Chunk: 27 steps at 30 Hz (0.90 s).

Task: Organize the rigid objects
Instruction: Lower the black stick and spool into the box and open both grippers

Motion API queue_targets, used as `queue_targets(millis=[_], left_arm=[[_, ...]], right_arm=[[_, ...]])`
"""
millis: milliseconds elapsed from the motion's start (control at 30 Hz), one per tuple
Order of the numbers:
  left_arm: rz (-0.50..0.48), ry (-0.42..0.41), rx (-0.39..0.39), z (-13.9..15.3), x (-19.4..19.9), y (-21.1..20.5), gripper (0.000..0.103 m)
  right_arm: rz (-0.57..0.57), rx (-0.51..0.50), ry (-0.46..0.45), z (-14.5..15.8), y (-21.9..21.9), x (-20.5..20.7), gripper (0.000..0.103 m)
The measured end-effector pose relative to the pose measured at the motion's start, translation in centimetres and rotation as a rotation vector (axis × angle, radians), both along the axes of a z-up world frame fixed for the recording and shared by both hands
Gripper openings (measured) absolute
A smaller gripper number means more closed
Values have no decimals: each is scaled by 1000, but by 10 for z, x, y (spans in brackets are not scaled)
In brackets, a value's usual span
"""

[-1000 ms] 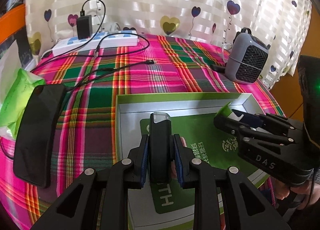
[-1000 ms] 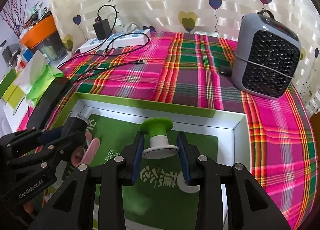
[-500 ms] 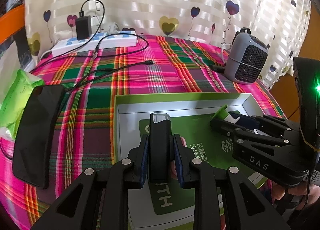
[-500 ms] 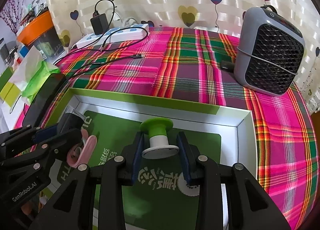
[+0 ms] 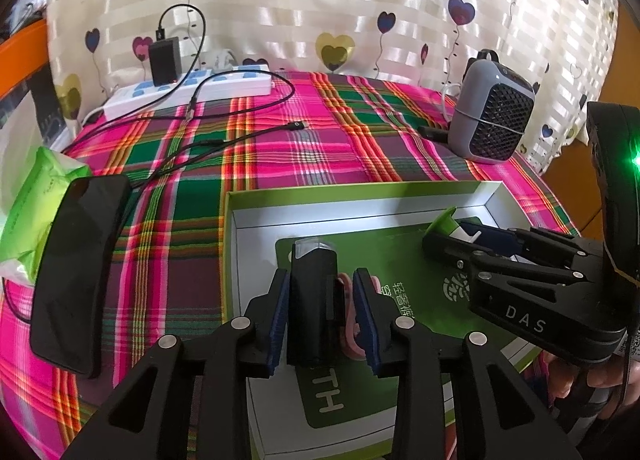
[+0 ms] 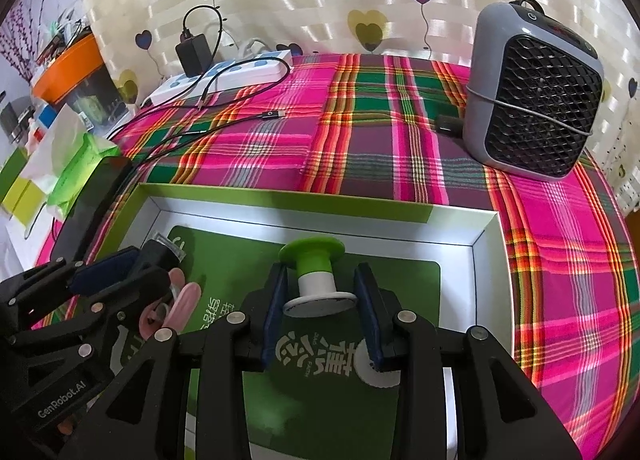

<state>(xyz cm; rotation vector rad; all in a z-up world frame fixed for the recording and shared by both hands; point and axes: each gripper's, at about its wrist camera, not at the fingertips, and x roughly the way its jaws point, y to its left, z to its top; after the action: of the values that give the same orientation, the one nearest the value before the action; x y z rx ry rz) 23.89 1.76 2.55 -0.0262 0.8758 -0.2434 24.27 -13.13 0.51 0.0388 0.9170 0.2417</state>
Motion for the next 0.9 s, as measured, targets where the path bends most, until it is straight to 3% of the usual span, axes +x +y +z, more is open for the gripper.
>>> queue_targets(millis=[900], left_arm=[[26,-59,-8,26,-48,10,37]], right_arm=[[-7,25,-80,25,-2,-42,40]])
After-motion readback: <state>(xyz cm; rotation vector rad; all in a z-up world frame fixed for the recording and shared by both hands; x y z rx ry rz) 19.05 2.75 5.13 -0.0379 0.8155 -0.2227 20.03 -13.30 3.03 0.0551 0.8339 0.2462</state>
